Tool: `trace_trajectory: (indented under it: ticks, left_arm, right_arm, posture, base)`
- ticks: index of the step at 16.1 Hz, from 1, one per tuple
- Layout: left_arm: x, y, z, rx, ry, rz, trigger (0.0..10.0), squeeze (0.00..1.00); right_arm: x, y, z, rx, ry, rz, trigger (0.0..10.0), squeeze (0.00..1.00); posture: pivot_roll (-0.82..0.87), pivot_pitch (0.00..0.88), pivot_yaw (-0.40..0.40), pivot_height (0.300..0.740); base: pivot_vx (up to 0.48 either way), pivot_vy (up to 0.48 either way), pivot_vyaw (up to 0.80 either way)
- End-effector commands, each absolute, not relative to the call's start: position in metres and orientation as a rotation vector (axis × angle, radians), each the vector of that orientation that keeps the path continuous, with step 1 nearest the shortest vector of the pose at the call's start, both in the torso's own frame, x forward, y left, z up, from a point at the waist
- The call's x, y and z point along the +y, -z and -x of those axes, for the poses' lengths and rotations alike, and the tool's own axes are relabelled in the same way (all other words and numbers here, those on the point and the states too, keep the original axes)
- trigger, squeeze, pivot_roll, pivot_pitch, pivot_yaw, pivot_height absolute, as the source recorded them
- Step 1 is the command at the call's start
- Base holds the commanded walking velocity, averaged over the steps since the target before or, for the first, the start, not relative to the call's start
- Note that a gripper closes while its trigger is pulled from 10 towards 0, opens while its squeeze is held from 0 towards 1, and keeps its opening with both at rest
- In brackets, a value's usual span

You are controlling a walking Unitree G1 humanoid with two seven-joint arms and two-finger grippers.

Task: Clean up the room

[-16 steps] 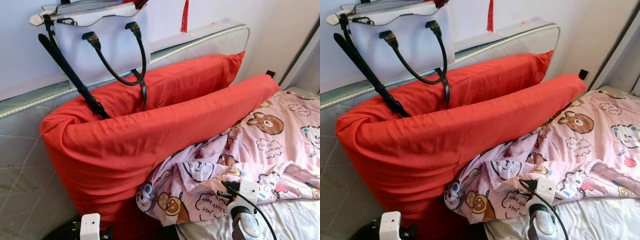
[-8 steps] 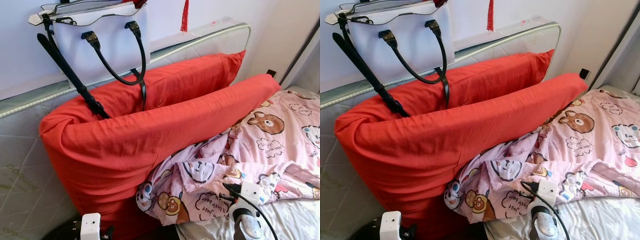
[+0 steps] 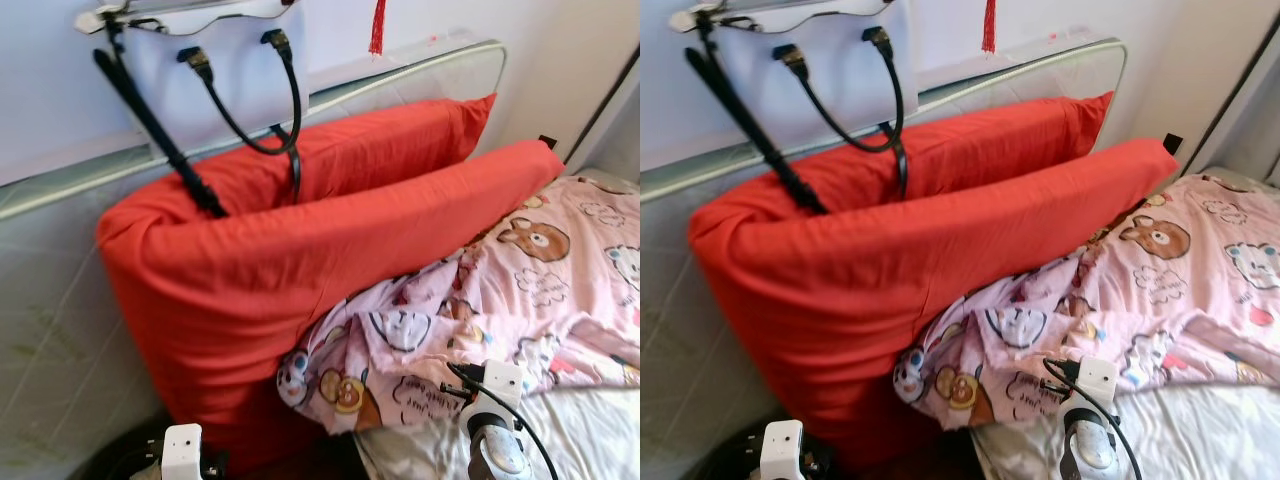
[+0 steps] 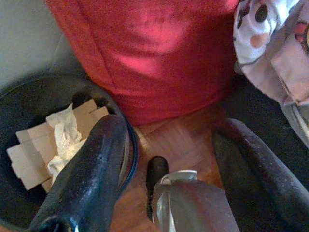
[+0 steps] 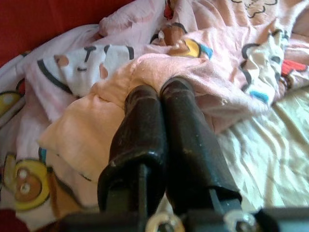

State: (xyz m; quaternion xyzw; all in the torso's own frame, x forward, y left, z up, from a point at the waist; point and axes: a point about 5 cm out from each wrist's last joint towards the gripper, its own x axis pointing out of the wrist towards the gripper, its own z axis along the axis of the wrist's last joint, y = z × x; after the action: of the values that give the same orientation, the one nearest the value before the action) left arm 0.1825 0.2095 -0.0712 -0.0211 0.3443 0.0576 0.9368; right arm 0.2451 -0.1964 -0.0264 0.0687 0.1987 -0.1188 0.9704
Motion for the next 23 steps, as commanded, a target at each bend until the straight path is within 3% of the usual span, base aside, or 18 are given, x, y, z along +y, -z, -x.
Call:
trace_trajectory:
  ticks: [1,23]
  left_arm:
    - [0.2099,0.0737,-0.1780,0.719,-0.117,0.038,10.0,0.00]
    - [0.2084,0.0744,-0.1776,0.722,-0.120,0.044,10.0,0.00]
  right_arm:
    - [-0.1985,0.0263,-0.2450,0.399,0.247,-0.133,10.0,0.00]
    - [-0.2013,0.0191,-0.2489,0.344,0.280,-0.133,10.0,0.00]
  posture:
    - [0.06,0.000,-0.030,0.740]
    - [0.05,0.000,-0.019,0.740]
  base:
    - [-0.274,0.000,0.00]
    - [-0.275,0.000,0.00]
